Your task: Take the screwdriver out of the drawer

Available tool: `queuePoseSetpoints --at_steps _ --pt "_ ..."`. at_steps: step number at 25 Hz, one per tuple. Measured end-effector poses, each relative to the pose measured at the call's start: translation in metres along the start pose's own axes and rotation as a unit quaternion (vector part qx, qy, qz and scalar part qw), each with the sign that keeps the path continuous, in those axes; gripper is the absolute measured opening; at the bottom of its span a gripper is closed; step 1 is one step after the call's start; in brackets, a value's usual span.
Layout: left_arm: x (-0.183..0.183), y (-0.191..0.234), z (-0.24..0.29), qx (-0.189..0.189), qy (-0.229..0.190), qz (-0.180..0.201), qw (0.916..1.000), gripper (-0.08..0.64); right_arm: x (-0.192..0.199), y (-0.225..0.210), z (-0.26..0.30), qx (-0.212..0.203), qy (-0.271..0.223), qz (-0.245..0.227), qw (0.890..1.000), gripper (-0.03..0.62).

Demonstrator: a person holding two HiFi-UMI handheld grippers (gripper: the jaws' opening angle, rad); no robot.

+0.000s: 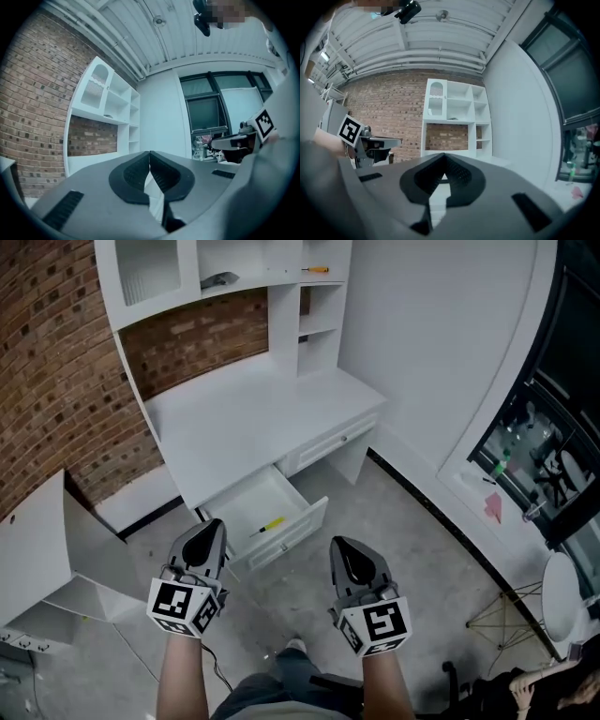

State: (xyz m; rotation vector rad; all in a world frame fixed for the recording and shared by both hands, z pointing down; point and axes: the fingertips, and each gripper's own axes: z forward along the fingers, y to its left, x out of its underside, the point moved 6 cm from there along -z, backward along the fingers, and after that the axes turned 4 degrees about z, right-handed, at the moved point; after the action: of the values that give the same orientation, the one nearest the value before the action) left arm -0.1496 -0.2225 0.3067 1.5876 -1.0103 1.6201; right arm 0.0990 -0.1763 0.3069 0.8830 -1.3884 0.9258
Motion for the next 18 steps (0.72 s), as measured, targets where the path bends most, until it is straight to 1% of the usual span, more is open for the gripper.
queuePoseSetpoints --at_steps 3,7,9,10,12,14,16,18 --pt "0.015 0.011 0.032 0.02 0.023 0.001 0.9995 0.014 0.01 -0.017 0.027 0.009 0.013 0.003 1.0 0.011" --pt "0.042 0.027 0.067 0.054 0.054 -0.007 0.9971 0.015 0.024 -0.029 0.054 0.017 0.03 0.003 0.999 0.011" --pt "0.055 0.035 0.088 0.079 0.07 -0.007 0.9944 0.017 0.032 -0.034 0.066 0.03 0.037 0.004 0.999 0.011" --pt "0.063 0.039 0.099 0.097 0.079 -0.006 0.9921 0.038 0.036 -0.037 0.073 0.042 0.04 0.007 0.998 0.011" --pt "0.077 0.046 0.126 0.137 0.099 -0.005 0.9856 0.085 0.043 -0.043 0.086 0.07 0.048 0.012 0.996 0.011" --pt "0.091 0.051 0.153 0.181 0.117 -0.005 0.9764 0.159 0.048 -0.048 0.098 0.104 0.055 0.019 0.993 0.011" --pt "0.106 0.055 0.177 0.226 0.134 -0.004 0.9648 0.217 0.055 -0.052 0.107 0.144 0.059 0.029 0.987 0.011" --pt "0.122 0.061 0.197 0.266 0.155 -0.004 0.9515 0.245 0.064 -0.051 0.117 0.185 0.063 0.045 0.98 0.011"
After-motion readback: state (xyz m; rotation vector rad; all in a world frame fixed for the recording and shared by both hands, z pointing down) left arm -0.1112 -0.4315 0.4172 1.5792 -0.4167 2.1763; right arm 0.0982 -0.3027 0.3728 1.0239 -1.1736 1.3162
